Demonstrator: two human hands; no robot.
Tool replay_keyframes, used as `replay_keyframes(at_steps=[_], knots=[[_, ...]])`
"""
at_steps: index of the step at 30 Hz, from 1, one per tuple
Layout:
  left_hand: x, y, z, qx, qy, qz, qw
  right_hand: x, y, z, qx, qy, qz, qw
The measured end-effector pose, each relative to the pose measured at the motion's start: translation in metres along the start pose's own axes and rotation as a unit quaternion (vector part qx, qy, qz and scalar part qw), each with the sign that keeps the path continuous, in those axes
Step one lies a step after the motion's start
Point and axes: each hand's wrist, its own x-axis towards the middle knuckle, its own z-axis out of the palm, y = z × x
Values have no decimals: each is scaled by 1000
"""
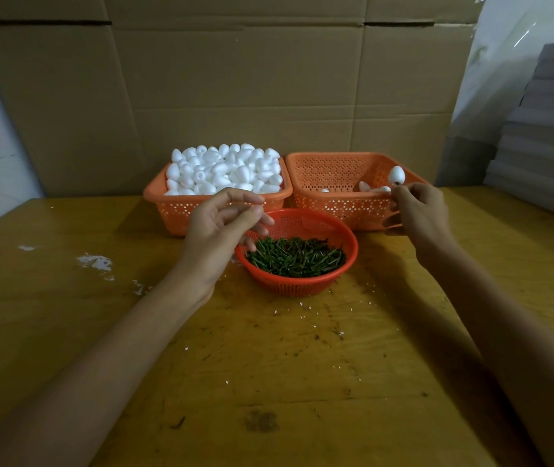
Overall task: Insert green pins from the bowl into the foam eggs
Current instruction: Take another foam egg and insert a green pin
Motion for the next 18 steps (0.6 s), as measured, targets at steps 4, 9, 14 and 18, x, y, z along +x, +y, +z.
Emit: replay_keyframes(at_steps=[4,9,14,18], knots=[[0,1,0,3,-2,-1,1000,2,3,-1,6,3,11,1000],[-1,2,-1,6,-2,-5,1000,5,6,-2,32,4,23,999],[-1,1,-1,7,-2,-8,1000,4,5,-3,50,4,24,998],[-1,1,-1,8,-4,-9,1000,-7,-6,1,-15,47,-44,998]])
